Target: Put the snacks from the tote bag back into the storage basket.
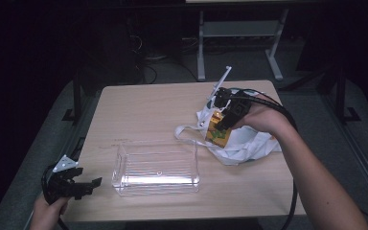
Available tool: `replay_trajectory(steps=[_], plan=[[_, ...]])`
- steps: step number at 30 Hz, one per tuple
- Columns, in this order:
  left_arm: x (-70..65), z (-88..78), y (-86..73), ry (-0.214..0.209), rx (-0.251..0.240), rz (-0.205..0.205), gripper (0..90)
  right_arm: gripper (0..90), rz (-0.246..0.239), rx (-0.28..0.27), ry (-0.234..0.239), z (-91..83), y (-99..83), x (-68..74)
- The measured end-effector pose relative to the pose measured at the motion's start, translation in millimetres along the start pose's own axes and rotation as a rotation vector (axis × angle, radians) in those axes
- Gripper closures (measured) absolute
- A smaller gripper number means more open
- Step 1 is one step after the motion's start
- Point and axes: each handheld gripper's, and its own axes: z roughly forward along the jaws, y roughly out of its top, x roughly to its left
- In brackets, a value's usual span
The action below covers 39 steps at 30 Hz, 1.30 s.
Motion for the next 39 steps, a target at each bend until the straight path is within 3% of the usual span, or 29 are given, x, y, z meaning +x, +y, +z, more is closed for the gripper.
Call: replay_trajectory(steps=[16,39], plan=[[0.2,-0.7,-0.2,0.001,0.000,0.001,13.8,52.3,-0.113,-0.017,0.050,-1.8,20.4,33.6],[2.6,-2.1,-1.5,0.002,-0.008,-0.011,13.8,52.3,-0.277,0.017,0.124,21.0,49.6,83.1]])
